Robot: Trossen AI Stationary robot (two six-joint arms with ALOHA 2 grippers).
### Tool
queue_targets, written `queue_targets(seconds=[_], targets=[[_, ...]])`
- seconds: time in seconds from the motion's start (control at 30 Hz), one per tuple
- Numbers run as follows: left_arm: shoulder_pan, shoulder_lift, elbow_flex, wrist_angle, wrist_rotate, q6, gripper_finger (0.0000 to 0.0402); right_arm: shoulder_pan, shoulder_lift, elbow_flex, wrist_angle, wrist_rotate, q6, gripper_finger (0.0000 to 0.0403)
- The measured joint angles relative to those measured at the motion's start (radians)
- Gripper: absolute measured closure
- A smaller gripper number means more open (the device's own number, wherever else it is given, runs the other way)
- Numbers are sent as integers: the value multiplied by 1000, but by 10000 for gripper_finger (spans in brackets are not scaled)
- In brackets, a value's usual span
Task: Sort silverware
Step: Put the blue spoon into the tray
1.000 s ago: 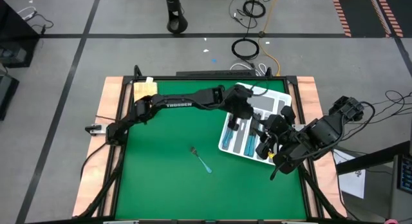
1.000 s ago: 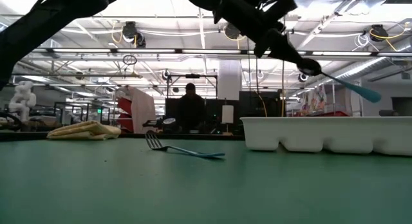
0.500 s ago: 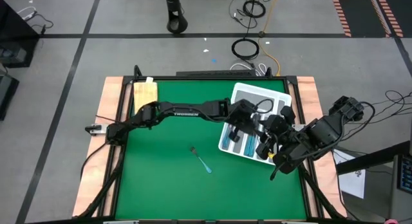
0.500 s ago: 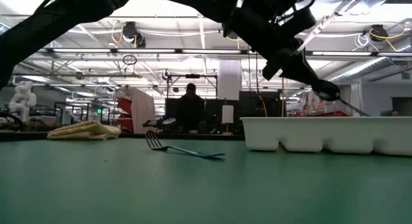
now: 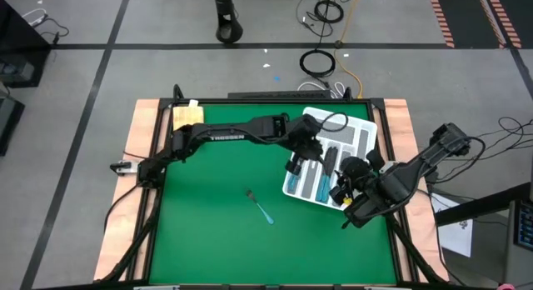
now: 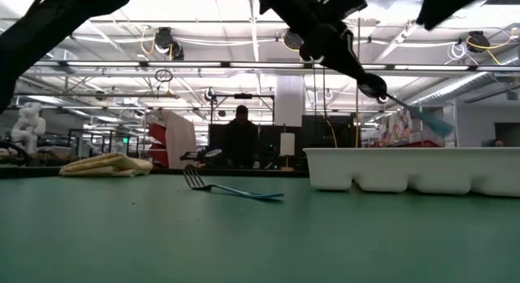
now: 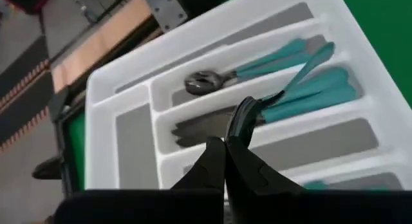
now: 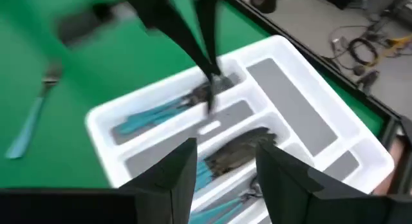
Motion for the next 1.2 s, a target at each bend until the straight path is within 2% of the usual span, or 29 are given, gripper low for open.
queue_targets(seconds=[0.2,0.3,0.57,0.77,0.97,1.13,1.2], targets=[[5,-26,0,-43,16,4,401,-22,-49,-122,31,64,29,253],[5,-26,0,-77,35,5,401,-30,-66,-124,85,82,-50,247],[7,-26,0,-117,39,62,401,-148,-74,-136,318,75,-349,184],[17,-31,0,-132,39,76,401,-242,-75,-207,369,67,-323,162],[25,-31,0,-163,39,80,401,-243,-155,-320,691,50,-477,173],[25,-31,0,-177,39,84,401,-265,-302,-511,999,45,-583,182],[25,-32,0,-177,39,84,401,-278,-363,-589,1047,44,-576,182]])
